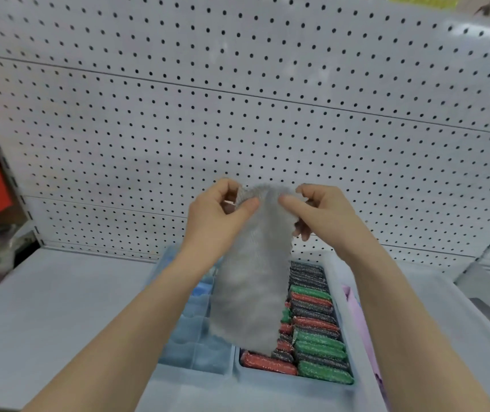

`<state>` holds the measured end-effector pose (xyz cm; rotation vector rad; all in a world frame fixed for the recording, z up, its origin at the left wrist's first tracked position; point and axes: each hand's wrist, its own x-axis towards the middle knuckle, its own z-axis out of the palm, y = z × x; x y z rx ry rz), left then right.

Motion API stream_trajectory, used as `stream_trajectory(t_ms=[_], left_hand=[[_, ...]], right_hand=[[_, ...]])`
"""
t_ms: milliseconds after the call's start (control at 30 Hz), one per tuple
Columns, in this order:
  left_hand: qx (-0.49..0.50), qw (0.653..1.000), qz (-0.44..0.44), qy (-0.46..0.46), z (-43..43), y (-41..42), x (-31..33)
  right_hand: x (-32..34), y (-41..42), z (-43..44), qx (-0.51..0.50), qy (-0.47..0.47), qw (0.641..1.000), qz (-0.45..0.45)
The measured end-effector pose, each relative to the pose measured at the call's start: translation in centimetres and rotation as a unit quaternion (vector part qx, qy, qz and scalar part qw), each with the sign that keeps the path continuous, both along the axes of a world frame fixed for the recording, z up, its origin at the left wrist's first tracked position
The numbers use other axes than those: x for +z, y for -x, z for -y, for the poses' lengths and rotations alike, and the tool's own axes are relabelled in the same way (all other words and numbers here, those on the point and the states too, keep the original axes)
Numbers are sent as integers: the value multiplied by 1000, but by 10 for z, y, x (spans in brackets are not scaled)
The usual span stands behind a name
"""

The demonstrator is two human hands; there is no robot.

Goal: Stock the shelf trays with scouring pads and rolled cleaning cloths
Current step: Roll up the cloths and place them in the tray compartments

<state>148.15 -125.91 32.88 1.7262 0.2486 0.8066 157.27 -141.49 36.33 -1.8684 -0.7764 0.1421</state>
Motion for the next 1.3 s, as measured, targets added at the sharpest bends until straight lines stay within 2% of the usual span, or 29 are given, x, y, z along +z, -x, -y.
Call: stream_trajectory(t_ms=[133, 233, 333, 533, 600, 767, 867, 1000, 1100, 1233, 1300], left_hand=[[-7, 1000, 16, -4, 15, -1, 3], [-27, 999, 27, 28, 17, 1, 7], [-49, 997, 26, 45, 16, 3, 8], [-48, 998, 35, 15, 12, 6, 6], [-59, 998, 31, 19, 11, 8, 8], [-99, 994, 32, 34, 7, 8, 11], [-114, 990, 32, 73, 3, 8, 3], [-190, 974, -48, 110, 2, 11, -24], [-210, 967, -81, 119, 4, 12, -42], [-203, 967, -75, 136, 9, 10, -49], [-194, 966, -61, 159, 12, 10, -49]], right_hand=[[3, 9, -12, 17, -53, 998, -3], [6, 13, -18, 17, -78, 997, -1], [7, 13, -17, 12, -80, 997, 8], [3, 11, -12, -4, -54, 998, 43], [-1, 6, -8, -11, -82, 996, 23], [-18, -3, -4, 119, -88, 982, -115], [-18, -5, -6, 124, -133, 973, -141], [-12, -11, -4, 144, -172, 960, -166], [-6, -12, -3, 166, -184, 952, -178], [-4, -16, -5, 140, -209, 942, -221], [-12, -16, -5, 89, -152, 957, -232]])
